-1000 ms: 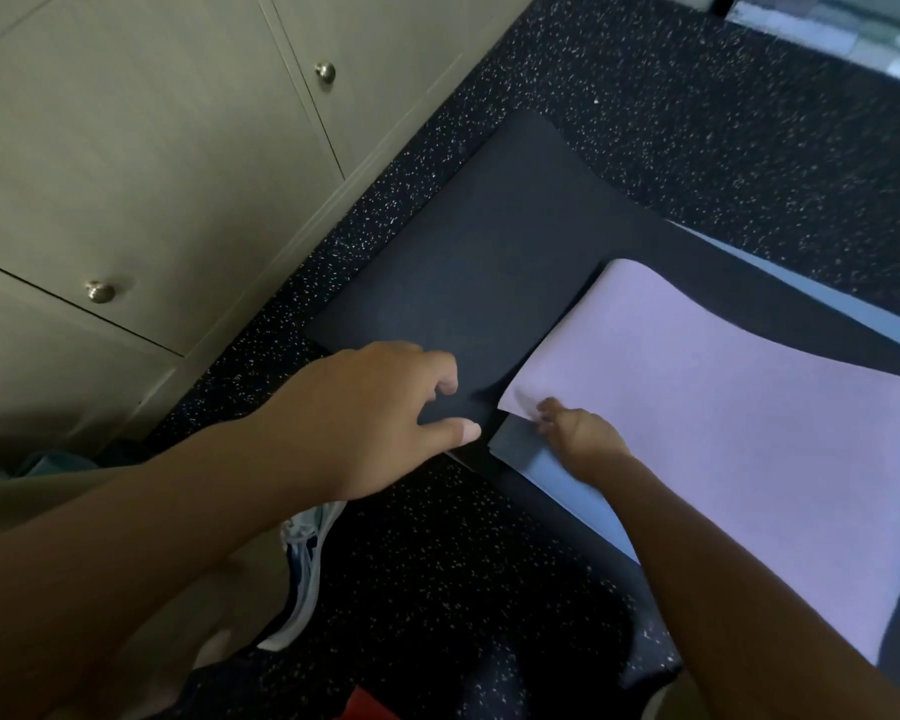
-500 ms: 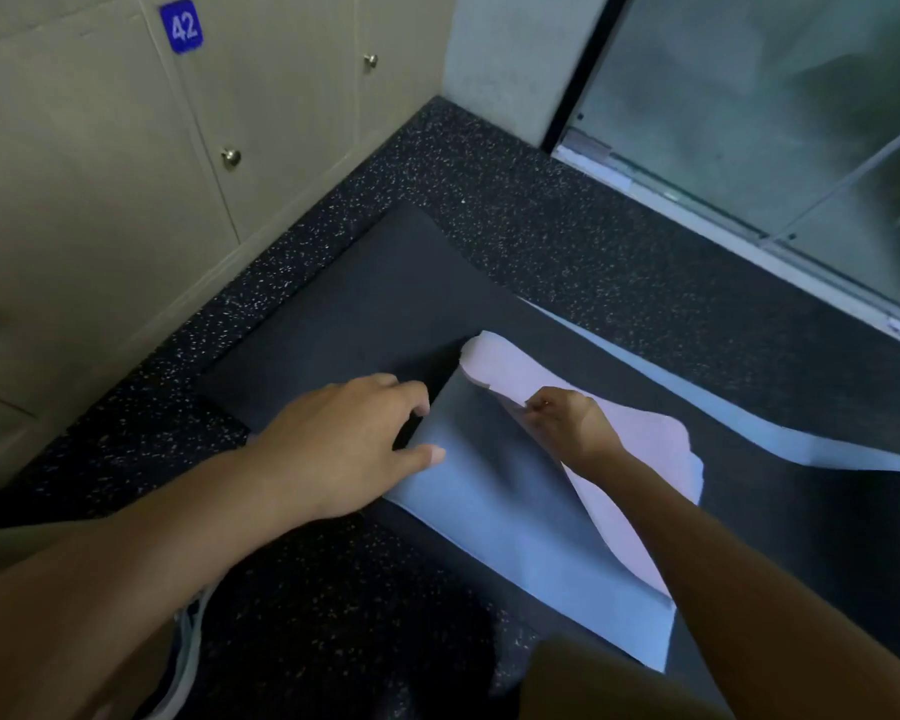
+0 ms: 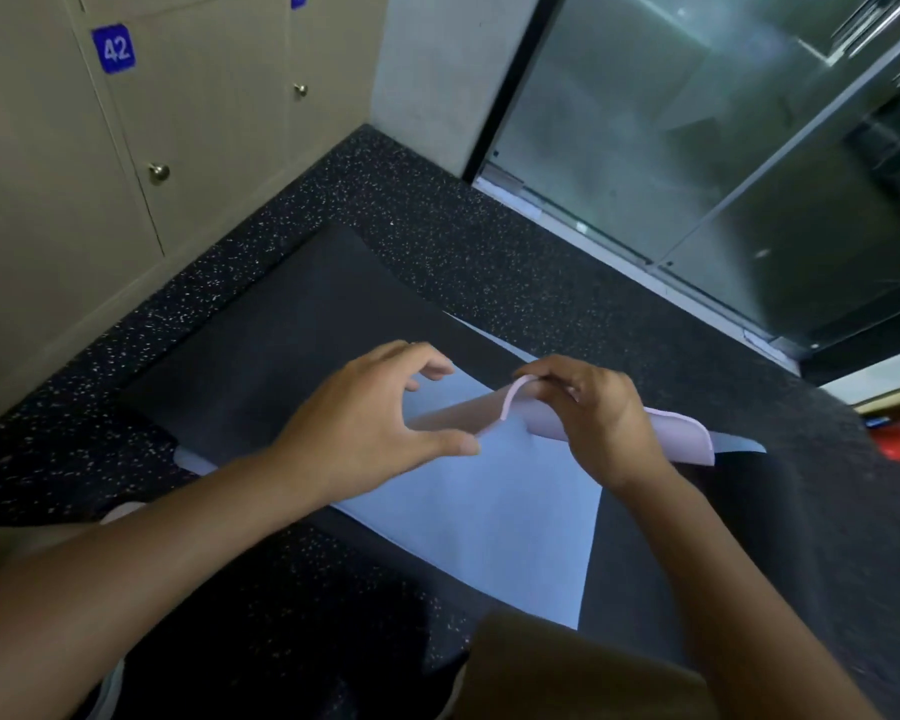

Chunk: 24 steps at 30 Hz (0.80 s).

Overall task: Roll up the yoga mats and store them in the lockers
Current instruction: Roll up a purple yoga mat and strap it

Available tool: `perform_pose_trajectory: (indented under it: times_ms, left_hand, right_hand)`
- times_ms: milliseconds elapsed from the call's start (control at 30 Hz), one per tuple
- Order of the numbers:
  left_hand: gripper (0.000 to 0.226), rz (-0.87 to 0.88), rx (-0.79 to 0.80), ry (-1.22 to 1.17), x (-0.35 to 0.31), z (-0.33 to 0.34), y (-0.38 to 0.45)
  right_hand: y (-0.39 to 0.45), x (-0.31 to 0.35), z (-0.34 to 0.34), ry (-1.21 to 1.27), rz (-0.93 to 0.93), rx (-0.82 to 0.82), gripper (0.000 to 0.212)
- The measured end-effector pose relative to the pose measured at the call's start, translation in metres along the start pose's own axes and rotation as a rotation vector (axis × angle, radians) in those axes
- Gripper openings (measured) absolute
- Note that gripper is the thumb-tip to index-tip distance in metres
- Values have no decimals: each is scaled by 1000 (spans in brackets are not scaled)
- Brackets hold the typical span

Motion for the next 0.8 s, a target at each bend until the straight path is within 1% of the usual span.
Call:
perform_pose_trajectory:
  times_ms: [67, 133, 200, 300, 333, 400, 500, 567, 633, 667, 700, 767, 800]
  left_hand:
    - [70, 41, -15, 37, -9, 1, -4]
    - [63, 91, -53, 51, -17, -2, -8]
    - [48, 143, -120, 26, -26, -6, -14]
    - [17, 185, -266, -19, -31, -18, -20]
    - [12, 163, -308, -38, -28, -23, -21]
    - [8, 71, -368, -78, -17, -32, -19]
    - [5, -41, -444, -168, -3, -44, -13]
    - [4, -80, -479, -253, 3, -50, -8]
    - [2, -107, -501, -342, 7, -55, -3]
    - [3, -117, -513, -370, 7, -59, -1]
    - [5, -125, -529, -387, 6, -62, 0]
    - [9, -139, -558, -403, 1, -71, -1]
    - [10, -144, -569, -408, -1, -76, -2]
  right_hand:
    - [-3, 19, 1, 43, -35, 26, 18]
    - [-3, 35, 4, 86, -50, 61, 19]
    - [-3, 45, 6, 113, -70, 67, 19]
    - [-1, 47, 5, 147, -58, -8, 12]
    - [-1, 46, 3, 157, -33, -45, 12]
    - [-2, 48, 1, 104, -22, -117, 24]
    - [-5, 62, 2, -36, -97, -220, 39]
    - [-10, 70, 5, -41, -92, -287, 39]
    - [-15, 79, 11, -6, -84, -351, 29]
    - [-16, 83, 17, 20, -69, -330, 31]
    - [-15, 86, 26, 47, -35, -257, 37]
    - [-16, 91, 50, 94, 57, -35, 52]
    - [-18, 93, 61, 114, 91, 60, 55]
Point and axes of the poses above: each hand's wrist, its own y-axis towards the middle knuckle, its own z-axis out of the palm, x = y × z, the point moved 8 cm from there along y, towards the middle knuckle
